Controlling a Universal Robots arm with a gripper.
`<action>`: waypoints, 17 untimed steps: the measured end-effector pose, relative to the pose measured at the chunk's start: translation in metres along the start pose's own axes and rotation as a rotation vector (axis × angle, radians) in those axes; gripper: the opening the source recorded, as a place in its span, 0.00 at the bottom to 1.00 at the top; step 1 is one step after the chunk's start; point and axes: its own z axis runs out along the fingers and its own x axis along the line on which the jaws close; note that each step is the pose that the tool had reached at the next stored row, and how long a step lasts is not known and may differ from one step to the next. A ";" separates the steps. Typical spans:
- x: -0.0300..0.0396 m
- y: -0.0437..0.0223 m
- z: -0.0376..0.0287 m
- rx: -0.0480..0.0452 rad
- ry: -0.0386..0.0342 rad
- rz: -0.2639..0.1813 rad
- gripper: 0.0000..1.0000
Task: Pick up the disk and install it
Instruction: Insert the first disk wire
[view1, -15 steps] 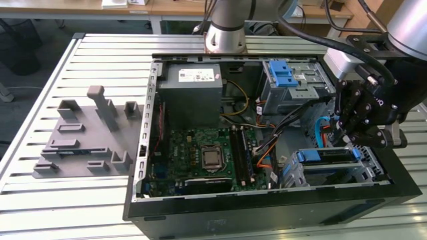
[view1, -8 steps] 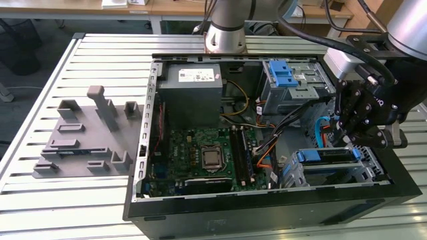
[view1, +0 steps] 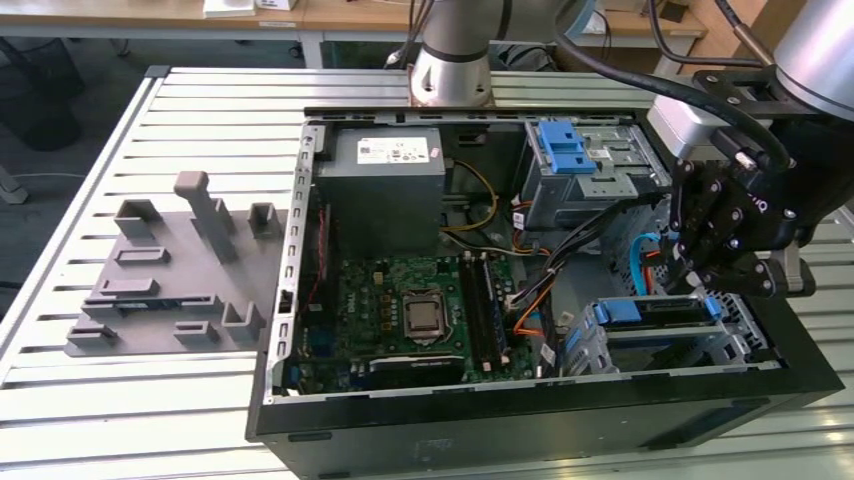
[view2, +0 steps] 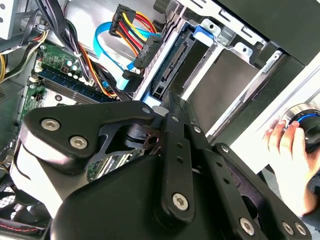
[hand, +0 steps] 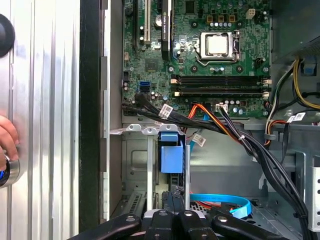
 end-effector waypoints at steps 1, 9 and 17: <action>0.0000 0.0000 0.0000 0.0000 0.0005 0.000 0.11; 0.0000 0.0000 0.0000 0.0000 0.0042 0.000 0.11; 0.0000 0.0000 0.0000 0.0000 0.0077 0.000 0.11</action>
